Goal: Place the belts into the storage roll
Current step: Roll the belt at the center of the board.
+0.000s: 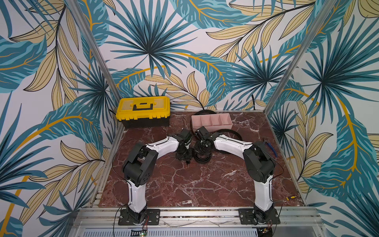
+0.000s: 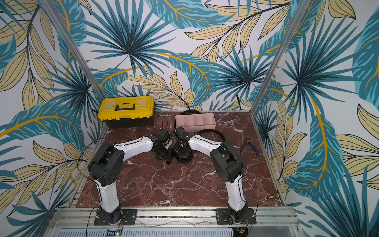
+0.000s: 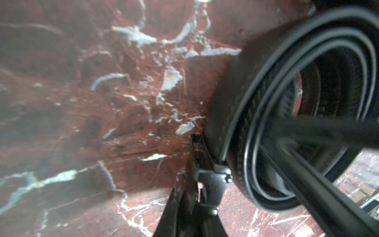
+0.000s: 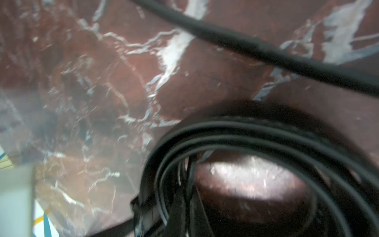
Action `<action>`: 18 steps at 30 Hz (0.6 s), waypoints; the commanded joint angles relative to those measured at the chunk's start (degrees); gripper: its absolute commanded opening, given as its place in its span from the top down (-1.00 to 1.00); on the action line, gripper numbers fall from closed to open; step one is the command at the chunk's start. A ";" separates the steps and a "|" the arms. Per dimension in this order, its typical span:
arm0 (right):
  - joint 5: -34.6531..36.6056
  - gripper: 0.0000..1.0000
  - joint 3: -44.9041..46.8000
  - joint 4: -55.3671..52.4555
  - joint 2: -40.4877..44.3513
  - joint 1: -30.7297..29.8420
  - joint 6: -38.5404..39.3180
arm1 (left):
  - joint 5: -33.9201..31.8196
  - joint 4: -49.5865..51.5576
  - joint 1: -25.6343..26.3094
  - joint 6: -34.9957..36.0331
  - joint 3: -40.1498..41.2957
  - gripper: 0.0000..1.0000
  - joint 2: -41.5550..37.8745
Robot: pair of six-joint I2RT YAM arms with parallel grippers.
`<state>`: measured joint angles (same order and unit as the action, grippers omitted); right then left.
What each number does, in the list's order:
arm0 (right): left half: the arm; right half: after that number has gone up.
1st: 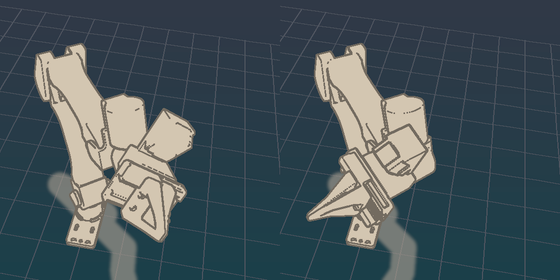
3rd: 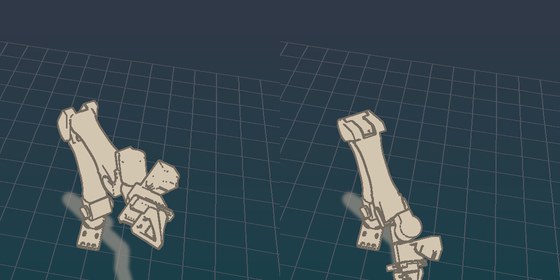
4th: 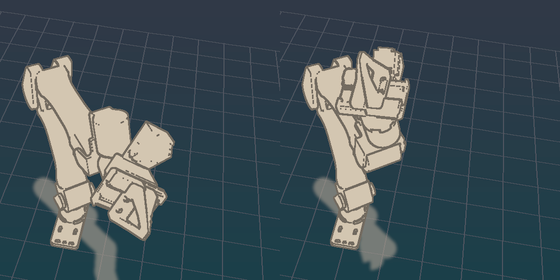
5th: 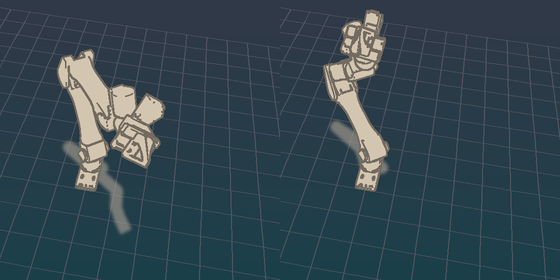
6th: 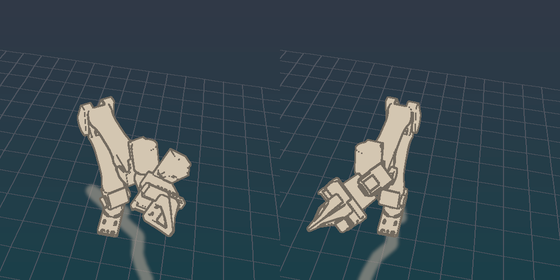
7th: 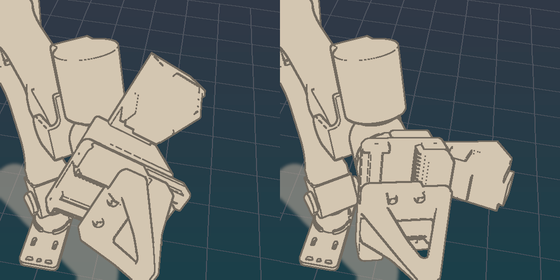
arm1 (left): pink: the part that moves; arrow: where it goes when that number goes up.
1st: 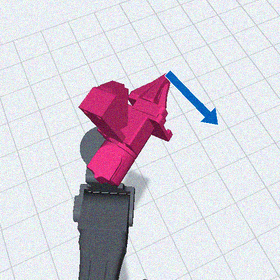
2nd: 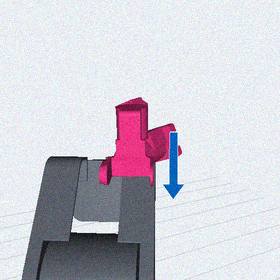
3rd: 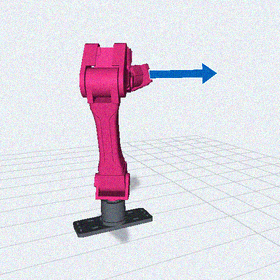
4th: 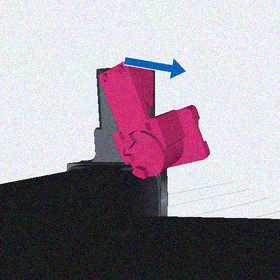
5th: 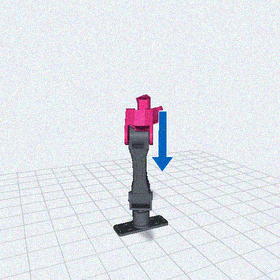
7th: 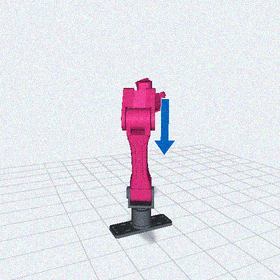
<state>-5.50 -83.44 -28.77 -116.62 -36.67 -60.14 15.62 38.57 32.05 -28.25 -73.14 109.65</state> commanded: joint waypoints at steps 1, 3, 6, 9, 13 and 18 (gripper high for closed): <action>2.33 1.00 1.56 4.17 -1.08 -0.16 -5.48 | 2.31 1.29 1.92 1.33 1.61 1.00 0.25; 2.01 1.00 2.84 5.39 -0.81 -0.03 -6.41 | 5.42 1.23 2.03 3.43 2.47 1.00 0.51; 1.48 1.00 4.40 7.16 -0.46 -0.01 -7.10 | 10.99 1.26 2.65 8.04 2.08 0.92 1.00; 0.26 1.00 5.10 8.31 -0.90 0.28 -6.71 | 12.05 1.25 2.37 9.91 1.96 0.74 -0.58; -0.39 1.00 6.26 9.05 -1.33 0.54 -5.96 | 14.15 1.29 -0.21 10.35 2.76 0.49 -3.08; -1.57 1.00 7.65 10.29 -2.27 0.83 -5.27 | 18.56 1.27 -3.73 11.02 3.88 0.21 -4.11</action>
<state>-6.66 -78.65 -18.20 -115.83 -36.07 -65.54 29.58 39.62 30.02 -18.87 -69.80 107.77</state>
